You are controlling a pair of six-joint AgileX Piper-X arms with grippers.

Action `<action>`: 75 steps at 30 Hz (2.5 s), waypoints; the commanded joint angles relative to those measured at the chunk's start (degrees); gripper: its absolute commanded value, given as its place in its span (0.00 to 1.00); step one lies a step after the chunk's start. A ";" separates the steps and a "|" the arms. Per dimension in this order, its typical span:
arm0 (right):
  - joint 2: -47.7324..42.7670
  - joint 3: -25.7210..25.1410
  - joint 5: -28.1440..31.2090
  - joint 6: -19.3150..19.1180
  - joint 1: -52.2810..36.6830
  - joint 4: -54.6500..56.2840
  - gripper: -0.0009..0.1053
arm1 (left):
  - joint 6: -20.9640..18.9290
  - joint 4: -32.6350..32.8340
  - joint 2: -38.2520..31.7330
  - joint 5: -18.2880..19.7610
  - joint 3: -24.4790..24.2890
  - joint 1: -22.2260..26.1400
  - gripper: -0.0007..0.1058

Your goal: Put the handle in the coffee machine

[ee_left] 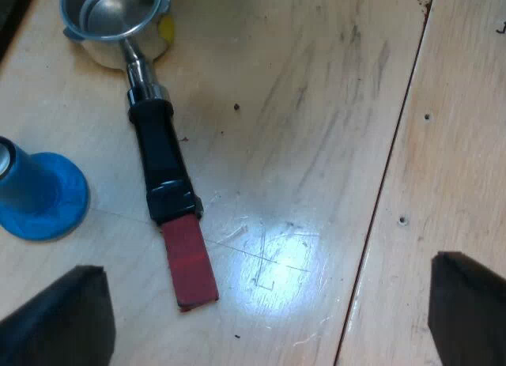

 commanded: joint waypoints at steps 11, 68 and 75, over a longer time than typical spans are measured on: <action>4.93 -0.50 -10.06 -6.10 -10.35 0.62 0.74 | -0.79 -0.28 -0.26 1.10 -0.27 -0.36 0.78; 22.58 -0.50 -24.67 -11.45 -16.18 -8.34 0.40 | -0.79 -0.28 -0.26 1.18 -0.27 -0.36 0.78; 22.41 -0.50 -24.67 -5.35 -16.18 -7.70 0.01 | -0.79 -0.28 -0.26 1.18 -0.27 -0.36 0.78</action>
